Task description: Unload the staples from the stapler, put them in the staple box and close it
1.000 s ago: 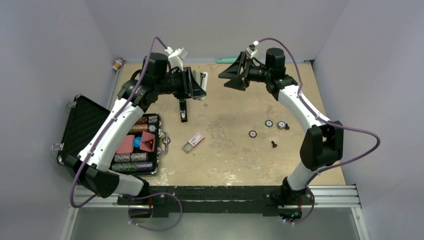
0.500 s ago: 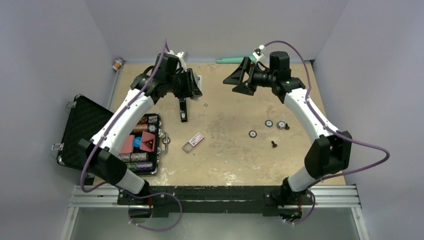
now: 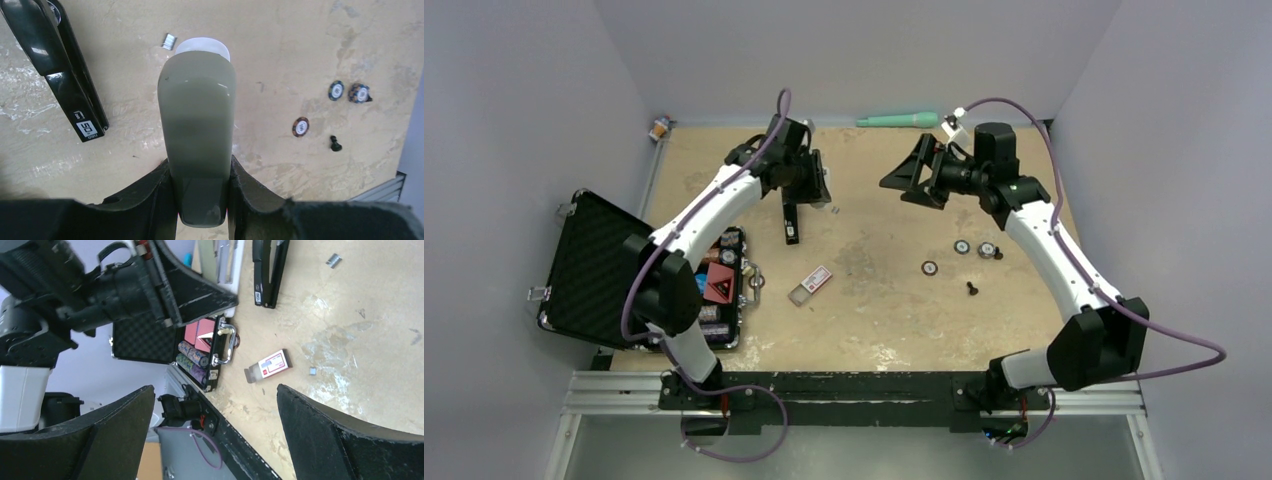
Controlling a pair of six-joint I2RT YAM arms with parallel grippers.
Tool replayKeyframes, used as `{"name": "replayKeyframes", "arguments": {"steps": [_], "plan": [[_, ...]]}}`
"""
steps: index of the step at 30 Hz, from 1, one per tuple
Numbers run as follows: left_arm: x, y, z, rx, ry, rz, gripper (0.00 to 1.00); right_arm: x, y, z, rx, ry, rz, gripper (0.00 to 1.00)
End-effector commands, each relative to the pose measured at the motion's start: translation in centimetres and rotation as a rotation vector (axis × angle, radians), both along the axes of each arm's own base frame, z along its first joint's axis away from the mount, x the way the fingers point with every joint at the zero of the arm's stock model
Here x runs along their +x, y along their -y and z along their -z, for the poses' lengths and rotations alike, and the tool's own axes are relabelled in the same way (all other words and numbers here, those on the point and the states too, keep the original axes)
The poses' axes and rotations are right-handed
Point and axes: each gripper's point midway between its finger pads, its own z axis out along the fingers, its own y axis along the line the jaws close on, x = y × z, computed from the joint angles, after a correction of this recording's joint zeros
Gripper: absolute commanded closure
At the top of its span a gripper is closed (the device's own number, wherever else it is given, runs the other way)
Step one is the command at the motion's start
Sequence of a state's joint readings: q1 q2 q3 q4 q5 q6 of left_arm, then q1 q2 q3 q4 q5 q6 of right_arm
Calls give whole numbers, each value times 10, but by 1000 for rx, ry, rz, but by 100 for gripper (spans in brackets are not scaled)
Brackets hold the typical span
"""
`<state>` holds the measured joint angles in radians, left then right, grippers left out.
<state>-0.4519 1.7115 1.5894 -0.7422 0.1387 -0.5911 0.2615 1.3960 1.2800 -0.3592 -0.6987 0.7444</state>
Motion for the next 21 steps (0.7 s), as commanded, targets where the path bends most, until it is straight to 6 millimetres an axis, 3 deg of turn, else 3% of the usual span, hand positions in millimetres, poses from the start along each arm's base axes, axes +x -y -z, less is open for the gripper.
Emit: {"name": "replayKeyframes", "arguments": {"steps": [1,15,21], "plan": [[26,-3,18,61,13,-38,100,-8,9,-7,-28,42,18,3],[56,-16,104,203,-122,-127,100,-18,33,-11,-147,75,65,2],[58,-23,134,261,-176,-114,100,-15,35,-8,-177,66,54,2]]}}
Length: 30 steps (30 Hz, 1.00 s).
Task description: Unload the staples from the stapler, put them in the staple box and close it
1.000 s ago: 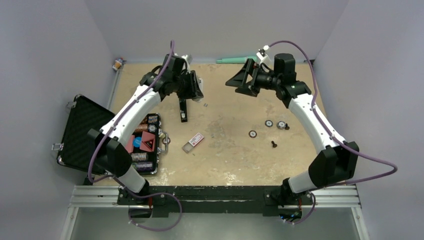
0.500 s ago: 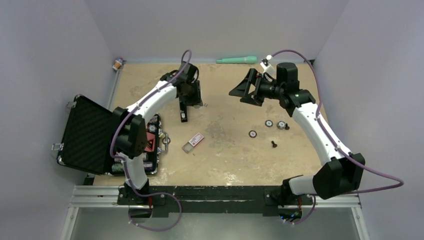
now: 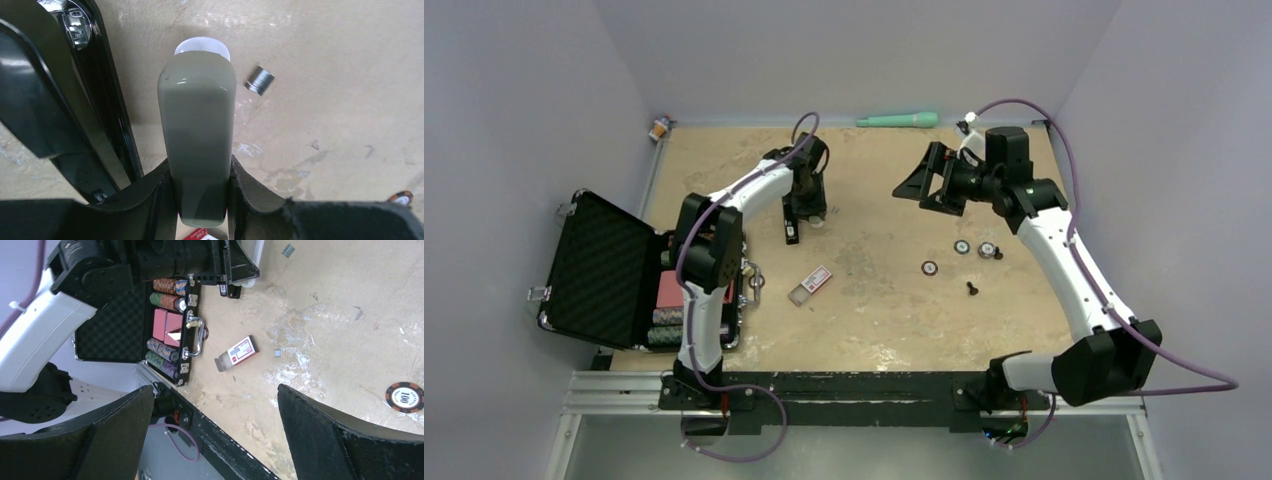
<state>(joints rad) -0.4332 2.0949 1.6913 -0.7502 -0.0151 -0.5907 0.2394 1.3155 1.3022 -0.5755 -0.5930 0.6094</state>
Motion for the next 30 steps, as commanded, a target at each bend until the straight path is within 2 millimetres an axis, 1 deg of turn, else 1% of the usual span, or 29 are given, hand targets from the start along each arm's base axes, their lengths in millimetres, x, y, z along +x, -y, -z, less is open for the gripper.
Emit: {"name": "replayKeyframes", "arguments": {"steps": [1,6,9,10,14,16,18,19,20,23,25,28,30], "plan": [[14,-6,2,37,17,-3,100,5,4,-15,-28,59,-10,2],[6,-23,26,88,-57,-13,100,7,1,-11,-22,44,-36,2],[1,-25,36,82,-97,-7,100,8,0,-10,-19,39,-44,2],[-1,-28,37,96,-108,-9,100,8,-1,-9,-17,35,-47,2],[0,-36,38,119,-111,-29,100,6,-2,-5,-8,23,-54,2],[-3,-43,40,147,-153,-59,100,6,-3,-6,-4,25,-55,2],[-3,-45,40,155,-169,-66,100,6,-3,-8,-1,30,-53,2],[-3,-44,40,148,-171,-66,94,6,-3,-9,-1,32,-52,2],[-4,-43,40,145,-173,-62,85,5,-3,-9,0,33,-53,2],[-7,-45,39,149,-177,-67,52,4,-3,-12,3,38,-51,2],[-9,-47,34,154,-171,-72,42,3,-2,-14,6,44,-49,2],[-9,-48,18,137,-118,-77,31,1,-2,-16,12,51,-47,2],[-7,-47,6,119,-85,-75,28,0,-2,-17,17,54,-46,2]]}}
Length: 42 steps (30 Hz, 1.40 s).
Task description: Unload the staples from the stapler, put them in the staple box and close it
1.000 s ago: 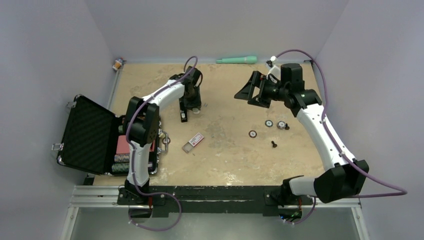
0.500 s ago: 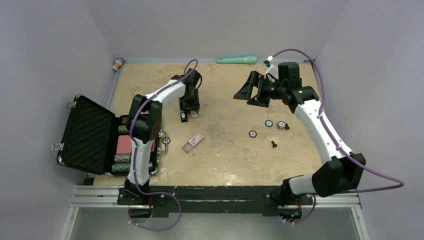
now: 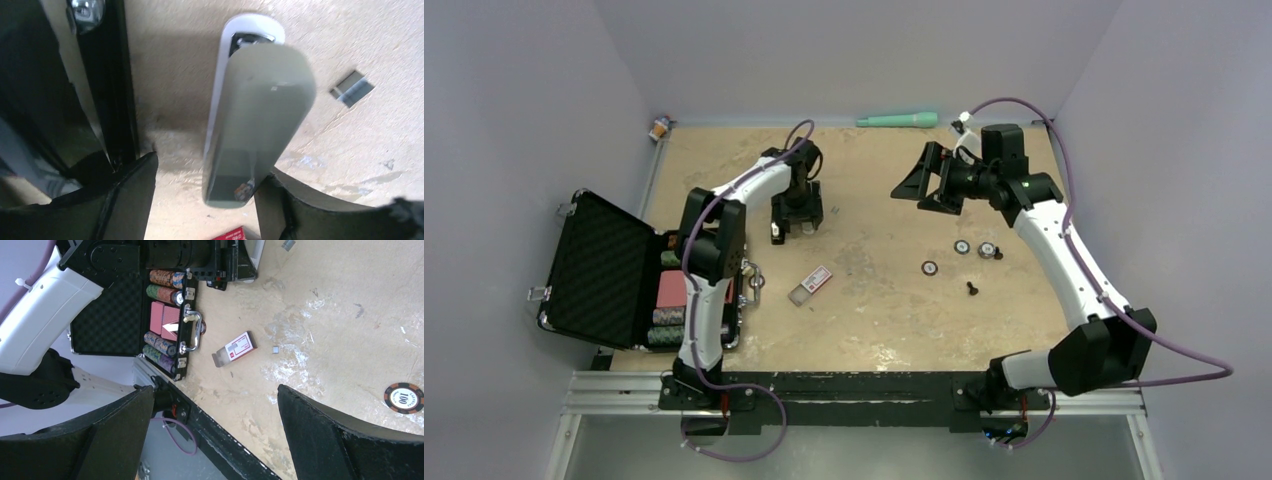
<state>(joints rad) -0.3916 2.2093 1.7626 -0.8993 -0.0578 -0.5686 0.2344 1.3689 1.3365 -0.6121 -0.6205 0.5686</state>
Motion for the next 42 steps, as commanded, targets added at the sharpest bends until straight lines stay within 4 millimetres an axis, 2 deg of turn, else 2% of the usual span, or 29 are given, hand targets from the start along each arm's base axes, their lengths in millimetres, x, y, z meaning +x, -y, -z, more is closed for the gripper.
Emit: {"name": "replayKeyframes", "arguments": {"steps": [1,11,14,18,21,24,29,34,42], "plan": [[5,-11,-37,-6,87,-32,27,-5,-1,-26,40,86,-10,2],[4,2,-109,-120,220,-7,26,-11,4,-24,29,108,5,2],[-5,6,-129,-145,247,27,27,-15,5,-21,26,108,4,2],[-25,13,-139,-142,259,111,28,-18,8,-18,16,117,12,2],[-52,19,-137,-124,254,210,25,-22,9,-15,9,119,12,2],[-81,18,-125,-101,243,278,21,-26,10,-13,11,120,7,2],[-118,9,-93,-66,172,338,17,-31,10,-7,12,114,-2,2],[-135,7,-64,-22,105,415,11,-34,9,-3,15,108,-16,2],[-136,18,-35,-4,57,469,11,-41,10,-1,1,103,-35,2]]}}
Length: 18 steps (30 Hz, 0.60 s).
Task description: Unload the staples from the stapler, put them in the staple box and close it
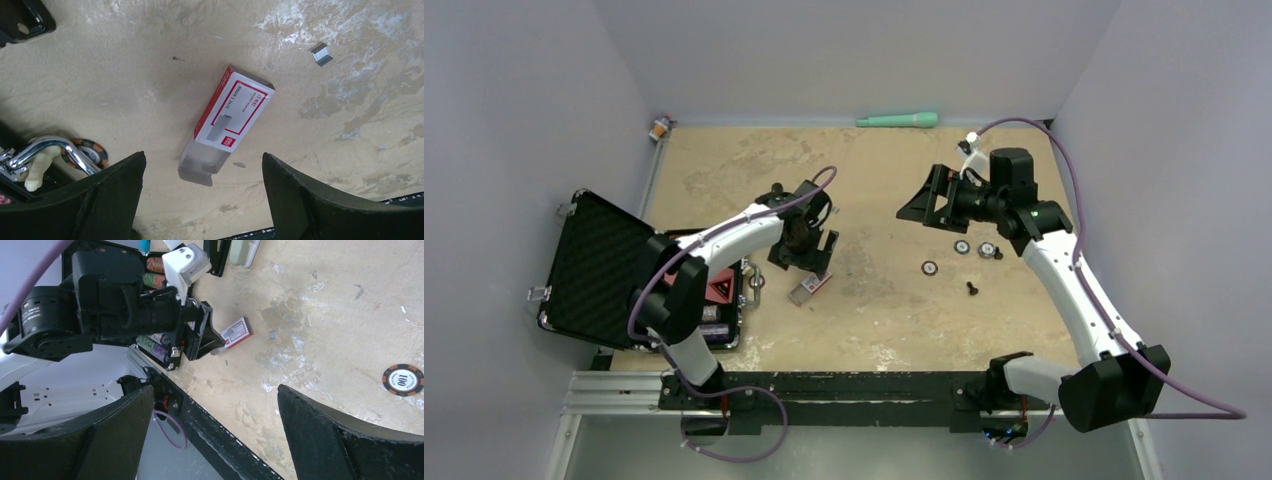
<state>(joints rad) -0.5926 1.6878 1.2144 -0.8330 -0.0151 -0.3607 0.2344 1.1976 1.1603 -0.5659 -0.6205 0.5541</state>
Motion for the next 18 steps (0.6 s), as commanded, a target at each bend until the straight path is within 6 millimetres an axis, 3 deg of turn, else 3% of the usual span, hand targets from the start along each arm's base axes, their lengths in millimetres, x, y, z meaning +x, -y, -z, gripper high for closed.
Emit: {"name": "replayKeyframes", "arguments": {"steps": [1,13,18], "plan": [[8,11,14,4,16,68,11,-6,1,-9,-3,52,-31,2],[8,22,44,70,-28,166,17,-19,-2,-5,27,26,-63,2],[4,22,50,90,-30,184,32,-19,-2,-5,28,24,-63,2]]}}
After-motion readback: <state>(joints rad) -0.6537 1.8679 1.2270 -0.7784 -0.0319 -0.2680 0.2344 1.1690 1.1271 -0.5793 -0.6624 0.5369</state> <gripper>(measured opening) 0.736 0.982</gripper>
